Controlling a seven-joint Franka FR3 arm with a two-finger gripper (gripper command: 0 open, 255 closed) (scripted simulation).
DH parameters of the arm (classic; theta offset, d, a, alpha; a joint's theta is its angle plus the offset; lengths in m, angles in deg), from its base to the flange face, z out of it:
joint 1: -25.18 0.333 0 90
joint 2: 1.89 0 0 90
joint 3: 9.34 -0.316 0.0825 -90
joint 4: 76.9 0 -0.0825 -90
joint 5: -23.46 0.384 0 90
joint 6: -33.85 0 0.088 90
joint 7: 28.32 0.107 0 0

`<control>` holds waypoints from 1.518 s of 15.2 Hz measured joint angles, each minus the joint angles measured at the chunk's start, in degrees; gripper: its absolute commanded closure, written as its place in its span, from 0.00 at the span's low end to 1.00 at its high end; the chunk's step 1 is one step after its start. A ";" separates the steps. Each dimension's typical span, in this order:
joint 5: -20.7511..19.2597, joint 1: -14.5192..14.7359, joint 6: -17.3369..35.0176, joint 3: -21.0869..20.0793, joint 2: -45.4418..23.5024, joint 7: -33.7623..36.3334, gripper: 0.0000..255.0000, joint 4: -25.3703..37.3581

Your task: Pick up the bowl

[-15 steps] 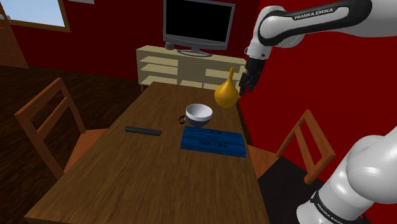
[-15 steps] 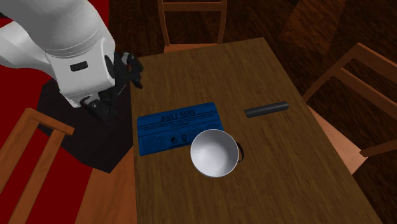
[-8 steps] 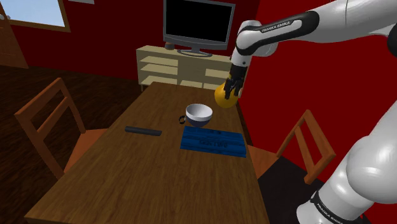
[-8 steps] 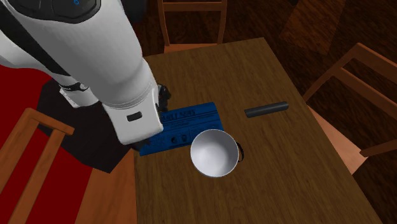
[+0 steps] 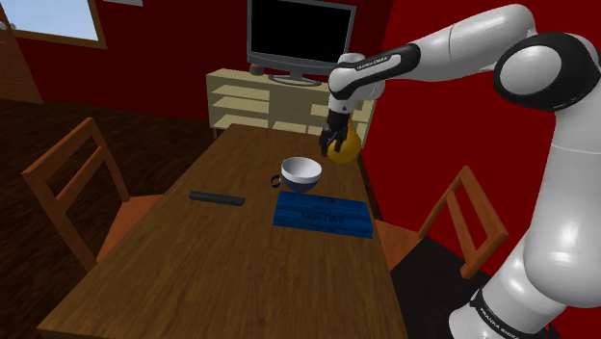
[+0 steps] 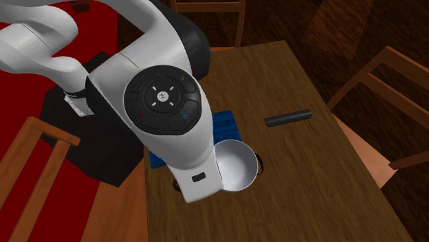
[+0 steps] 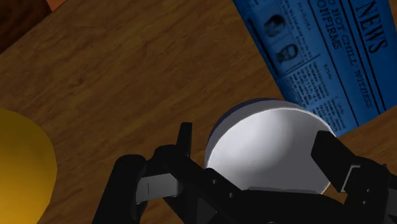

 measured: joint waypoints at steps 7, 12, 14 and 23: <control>1.65 -1.16 -1.65 -0.88 -16.53 -0.86 0.00 17.26; 1.98 -1.40 -0.03 -1.09 -19.76 -1.22 0.00 18.78; 2.07 -1.41 1.07 -1.13 -20.12 -1.39 0.00 18.04; 2.19 -1.40 1.82 -1.22 -21.02 -1.43 1.00 18.28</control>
